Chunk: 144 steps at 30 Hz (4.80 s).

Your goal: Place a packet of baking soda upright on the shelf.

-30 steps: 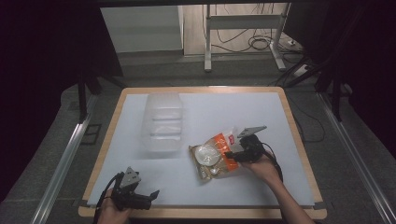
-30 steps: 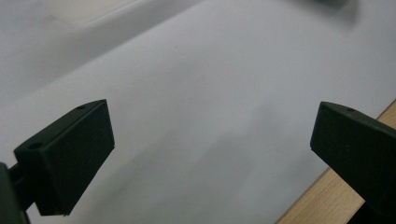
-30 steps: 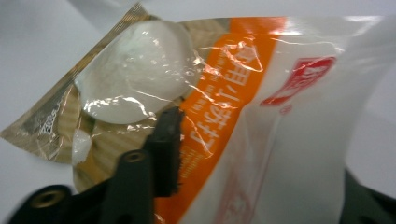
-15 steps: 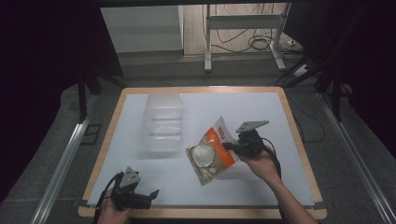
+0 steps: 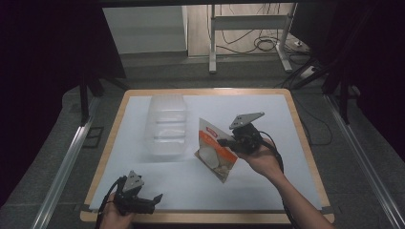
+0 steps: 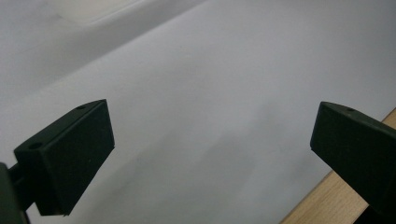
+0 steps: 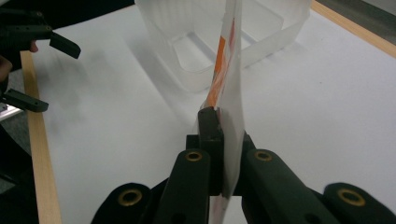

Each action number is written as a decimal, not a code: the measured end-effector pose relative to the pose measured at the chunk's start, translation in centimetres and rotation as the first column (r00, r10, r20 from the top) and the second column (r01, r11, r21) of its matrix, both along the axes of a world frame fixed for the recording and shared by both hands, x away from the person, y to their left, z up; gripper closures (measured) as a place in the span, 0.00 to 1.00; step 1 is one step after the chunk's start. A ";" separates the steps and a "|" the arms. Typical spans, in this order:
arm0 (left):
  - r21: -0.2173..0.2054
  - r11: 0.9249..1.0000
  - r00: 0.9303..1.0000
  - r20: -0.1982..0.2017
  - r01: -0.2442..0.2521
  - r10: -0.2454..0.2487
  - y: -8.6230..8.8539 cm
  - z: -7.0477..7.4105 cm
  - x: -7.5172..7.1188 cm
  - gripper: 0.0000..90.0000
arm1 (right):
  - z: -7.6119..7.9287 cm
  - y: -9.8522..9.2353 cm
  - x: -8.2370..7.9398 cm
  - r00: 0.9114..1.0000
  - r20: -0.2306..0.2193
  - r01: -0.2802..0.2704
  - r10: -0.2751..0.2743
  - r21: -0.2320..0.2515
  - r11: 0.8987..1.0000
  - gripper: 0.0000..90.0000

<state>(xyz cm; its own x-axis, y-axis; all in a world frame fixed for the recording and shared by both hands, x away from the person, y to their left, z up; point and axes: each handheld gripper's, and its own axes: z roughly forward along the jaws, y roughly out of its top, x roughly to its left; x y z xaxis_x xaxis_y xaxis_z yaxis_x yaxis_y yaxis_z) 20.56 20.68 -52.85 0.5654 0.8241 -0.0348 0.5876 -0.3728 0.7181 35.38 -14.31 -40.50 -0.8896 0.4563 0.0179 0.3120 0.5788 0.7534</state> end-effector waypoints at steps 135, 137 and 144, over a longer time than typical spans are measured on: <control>-0.019 1.000 1.000 -0.024 0.005 -0.005 0.3 -0.1 0.2 0.00 | 2.9 14.5 11.0 0.989 0.146 -0.003 0.004 -0.009 1.000 0.07; -0.019 1.000 1.000 -0.024 0.004 -0.004 0.2 -0.1 0.2 0.00 | 3.0 14.3 10.7 0.990 0.142 -0.001 0.002 -0.007 1.000 0.06; -0.016 1.000 1.000 -0.024 0.004 -0.004 0.2 -0.1 0.2 0.00 | 3.3 13.4 10.3 0.989 0.150 -0.004 0.006 -0.013 1.000 0.06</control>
<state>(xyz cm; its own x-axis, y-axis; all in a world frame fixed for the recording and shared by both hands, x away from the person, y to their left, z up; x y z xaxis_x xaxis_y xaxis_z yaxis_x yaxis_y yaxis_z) 20.76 20.90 -52.97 0.5676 0.8210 -0.0614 0.6034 -0.3641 0.7094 45.64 -0.89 -37.21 -0.8841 0.4512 -0.1216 0.1931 0.5897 0.7842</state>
